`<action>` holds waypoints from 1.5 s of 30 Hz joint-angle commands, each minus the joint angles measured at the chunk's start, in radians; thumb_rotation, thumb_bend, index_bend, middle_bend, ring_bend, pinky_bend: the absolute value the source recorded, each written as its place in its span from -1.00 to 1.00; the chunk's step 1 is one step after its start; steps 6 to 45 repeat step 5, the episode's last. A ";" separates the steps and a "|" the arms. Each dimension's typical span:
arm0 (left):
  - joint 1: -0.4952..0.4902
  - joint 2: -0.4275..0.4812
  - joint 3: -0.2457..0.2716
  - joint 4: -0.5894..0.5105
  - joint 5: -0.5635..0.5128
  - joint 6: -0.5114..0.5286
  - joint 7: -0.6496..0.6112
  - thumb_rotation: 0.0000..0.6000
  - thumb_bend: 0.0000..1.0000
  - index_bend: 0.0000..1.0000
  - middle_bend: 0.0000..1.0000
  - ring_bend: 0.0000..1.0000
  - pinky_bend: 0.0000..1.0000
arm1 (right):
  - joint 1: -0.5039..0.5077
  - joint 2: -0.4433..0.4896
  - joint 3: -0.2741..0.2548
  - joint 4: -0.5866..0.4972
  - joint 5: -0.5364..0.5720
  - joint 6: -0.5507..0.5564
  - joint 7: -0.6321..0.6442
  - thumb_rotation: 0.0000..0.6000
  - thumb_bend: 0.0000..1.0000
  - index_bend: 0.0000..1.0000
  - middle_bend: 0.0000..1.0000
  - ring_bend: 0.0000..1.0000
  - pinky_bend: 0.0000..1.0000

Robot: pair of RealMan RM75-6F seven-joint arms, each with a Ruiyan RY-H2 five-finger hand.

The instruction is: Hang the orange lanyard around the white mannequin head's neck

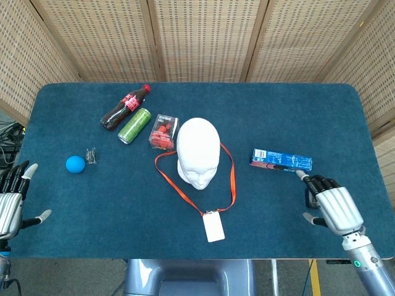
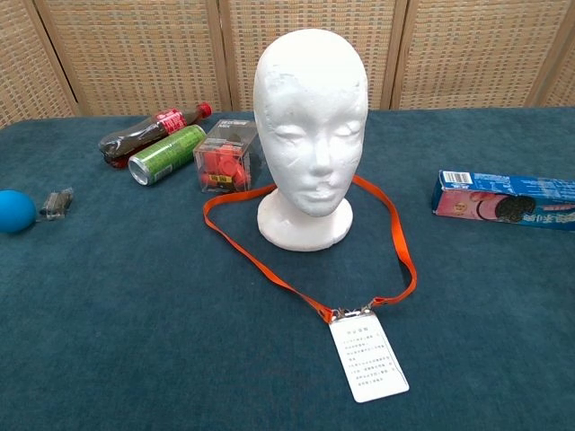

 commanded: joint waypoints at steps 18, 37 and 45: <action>0.016 -0.001 0.011 0.011 0.016 0.007 -0.007 1.00 -1.00 -1.00 -1.00 -1.00 -1.00 | -0.125 -0.058 0.043 0.159 0.003 0.144 0.142 1.00 -1.00 -1.00 -1.00 -1.00 -1.00; 0.016 -0.001 0.011 0.011 0.016 0.007 -0.007 1.00 -1.00 -1.00 -1.00 -1.00 -1.00 | -0.125 -0.058 0.043 0.159 0.003 0.144 0.142 1.00 -1.00 -1.00 -1.00 -1.00 -1.00; 0.016 -0.001 0.011 0.011 0.016 0.007 -0.007 1.00 -1.00 -1.00 -1.00 -1.00 -1.00 | -0.125 -0.058 0.043 0.159 0.003 0.144 0.142 1.00 -1.00 -1.00 -1.00 -1.00 -1.00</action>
